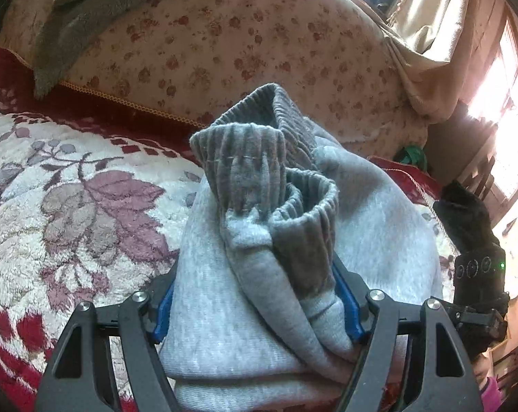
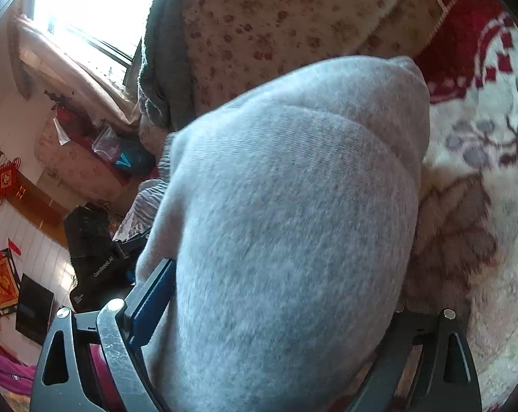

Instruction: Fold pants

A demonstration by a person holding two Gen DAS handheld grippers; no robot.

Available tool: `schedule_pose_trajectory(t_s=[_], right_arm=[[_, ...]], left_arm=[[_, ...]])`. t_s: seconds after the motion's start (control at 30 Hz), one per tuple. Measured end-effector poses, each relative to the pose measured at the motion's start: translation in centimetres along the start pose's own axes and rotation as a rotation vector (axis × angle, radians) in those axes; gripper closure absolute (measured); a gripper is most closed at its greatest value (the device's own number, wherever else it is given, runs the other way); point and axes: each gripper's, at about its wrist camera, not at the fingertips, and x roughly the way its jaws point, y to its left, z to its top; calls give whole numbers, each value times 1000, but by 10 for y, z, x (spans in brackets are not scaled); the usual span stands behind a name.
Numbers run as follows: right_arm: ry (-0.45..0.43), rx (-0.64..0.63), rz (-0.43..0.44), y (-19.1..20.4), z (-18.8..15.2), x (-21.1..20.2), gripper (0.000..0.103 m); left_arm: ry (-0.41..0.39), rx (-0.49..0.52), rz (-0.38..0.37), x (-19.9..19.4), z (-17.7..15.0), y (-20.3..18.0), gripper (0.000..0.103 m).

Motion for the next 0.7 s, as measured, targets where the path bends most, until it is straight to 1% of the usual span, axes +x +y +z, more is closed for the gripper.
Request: schedule_pose_trajectory(t_s=[0.07,0.2,0.3,0.37,0.43,0.5,0.6,0.7], right_arm=[[15,30,-8,-5,0,0,3],[38,60,-34,-8,1,-5,2],[46,73,-77,-6,-1,-11,2],[43,73,-116,-2,-2,-18,2],[35,59,-160,4,-3,-24,2],[18,35,-210,10,-4,-31,2],[-27,-35,-297,27,-1,-43,2],[-63,-79,-336,42,3,-53,2]], left_arm=[[-8,12,6,2,0,-3,29],[-19,18,16,1,-2,-6,28],[-10,7,30,1,-3,-5,23],[-7,9,50,-2,-3,-4,18],[-10,23,81,-7,-4,-3,15],[-11,39,101,-11,-4,-4,14],[-23,62,130,-20,-4,-7,13],[-30,78,176,-28,-2,-12,12]])
